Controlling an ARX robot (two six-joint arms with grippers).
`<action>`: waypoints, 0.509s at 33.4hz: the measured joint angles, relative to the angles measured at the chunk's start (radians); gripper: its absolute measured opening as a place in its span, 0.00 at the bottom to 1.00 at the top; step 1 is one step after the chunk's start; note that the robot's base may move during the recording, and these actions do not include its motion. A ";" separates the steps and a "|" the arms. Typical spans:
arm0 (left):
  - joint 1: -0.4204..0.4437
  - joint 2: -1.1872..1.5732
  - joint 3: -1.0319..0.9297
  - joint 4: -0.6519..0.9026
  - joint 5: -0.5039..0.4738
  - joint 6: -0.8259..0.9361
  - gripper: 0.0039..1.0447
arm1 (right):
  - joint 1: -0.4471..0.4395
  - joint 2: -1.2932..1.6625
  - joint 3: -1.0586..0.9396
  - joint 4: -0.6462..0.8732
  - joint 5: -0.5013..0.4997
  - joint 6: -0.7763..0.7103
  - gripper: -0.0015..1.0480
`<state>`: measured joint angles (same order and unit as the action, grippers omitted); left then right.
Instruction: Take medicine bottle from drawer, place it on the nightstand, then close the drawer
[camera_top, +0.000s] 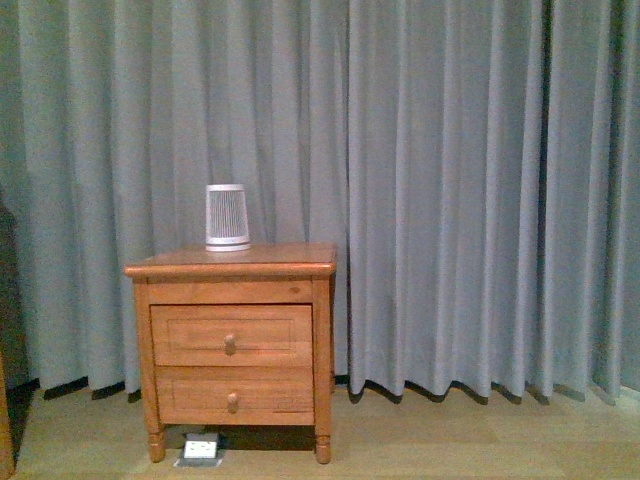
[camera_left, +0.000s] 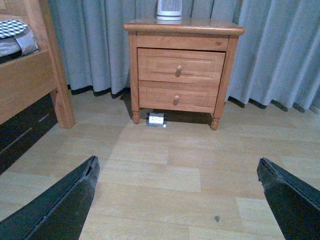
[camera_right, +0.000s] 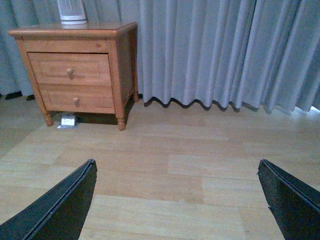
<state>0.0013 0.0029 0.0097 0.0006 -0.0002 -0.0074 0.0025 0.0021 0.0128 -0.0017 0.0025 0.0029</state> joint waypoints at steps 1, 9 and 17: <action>0.000 0.000 0.000 0.000 0.000 0.000 0.94 | 0.000 0.000 0.000 0.000 0.000 0.000 0.93; 0.000 0.000 0.000 0.000 0.000 0.000 0.94 | 0.000 0.000 0.000 0.000 0.000 0.000 0.93; 0.000 0.000 0.000 0.000 0.000 0.000 0.94 | 0.000 0.000 0.000 0.000 0.000 0.000 0.93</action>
<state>0.0013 0.0029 0.0097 0.0006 -0.0006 -0.0074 0.0021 0.0021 0.0128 -0.0017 0.0025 0.0029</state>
